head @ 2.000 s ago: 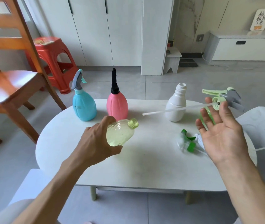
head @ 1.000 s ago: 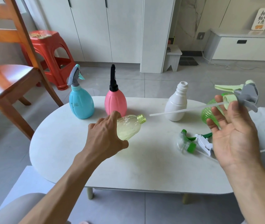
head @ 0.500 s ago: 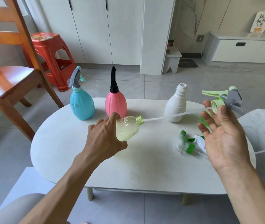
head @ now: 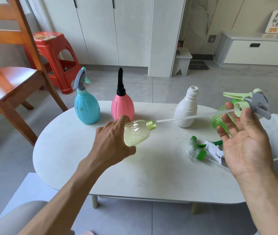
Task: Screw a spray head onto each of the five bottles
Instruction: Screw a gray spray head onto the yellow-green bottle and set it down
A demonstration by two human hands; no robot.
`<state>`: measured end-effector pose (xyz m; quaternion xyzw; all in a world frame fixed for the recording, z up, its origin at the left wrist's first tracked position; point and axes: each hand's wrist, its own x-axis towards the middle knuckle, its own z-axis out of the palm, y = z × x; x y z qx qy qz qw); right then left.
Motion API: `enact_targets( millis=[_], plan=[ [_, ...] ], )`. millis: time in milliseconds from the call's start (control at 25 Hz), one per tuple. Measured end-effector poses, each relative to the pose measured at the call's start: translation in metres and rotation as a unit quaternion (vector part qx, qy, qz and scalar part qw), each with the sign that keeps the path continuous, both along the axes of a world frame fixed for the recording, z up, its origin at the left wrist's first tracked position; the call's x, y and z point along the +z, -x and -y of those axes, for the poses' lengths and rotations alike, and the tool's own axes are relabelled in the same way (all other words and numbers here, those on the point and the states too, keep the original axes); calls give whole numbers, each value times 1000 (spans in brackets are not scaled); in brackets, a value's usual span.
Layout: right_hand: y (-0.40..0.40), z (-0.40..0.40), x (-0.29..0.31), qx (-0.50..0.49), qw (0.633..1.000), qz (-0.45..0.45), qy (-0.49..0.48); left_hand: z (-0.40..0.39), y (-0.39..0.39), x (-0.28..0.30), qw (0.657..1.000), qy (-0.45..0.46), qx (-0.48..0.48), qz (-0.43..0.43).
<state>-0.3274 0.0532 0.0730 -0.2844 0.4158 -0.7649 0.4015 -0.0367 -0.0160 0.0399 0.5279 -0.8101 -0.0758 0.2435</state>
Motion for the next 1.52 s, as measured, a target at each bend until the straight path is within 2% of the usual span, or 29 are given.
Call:
enact_targets(
  millis=[360,520,640,840,1040,1200,1520],
  plan=[
    [-32,1,-14,43,998,-30,-21,-8,11,7,998,10,-61,-32],
    [-61,1,-29,117,987,-99,-41,-17,21,10,996,20,-82,-40],
    [-66,3,-31,138,982,-117,-46,-22,25,12,994,29,-93,-49],
    [-62,5,-26,146,980,-131,-19,-24,26,14,993,15,-92,-72],
    [-56,4,-21,109,984,-140,12,-25,29,17,985,-5,-114,-128],
    [-55,3,-20,91,987,-124,44,-27,32,15,985,-14,-117,-124],
    [-63,2,-22,134,977,-164,13,-27,29,13,985,-12,-105,-139]
  ],
)
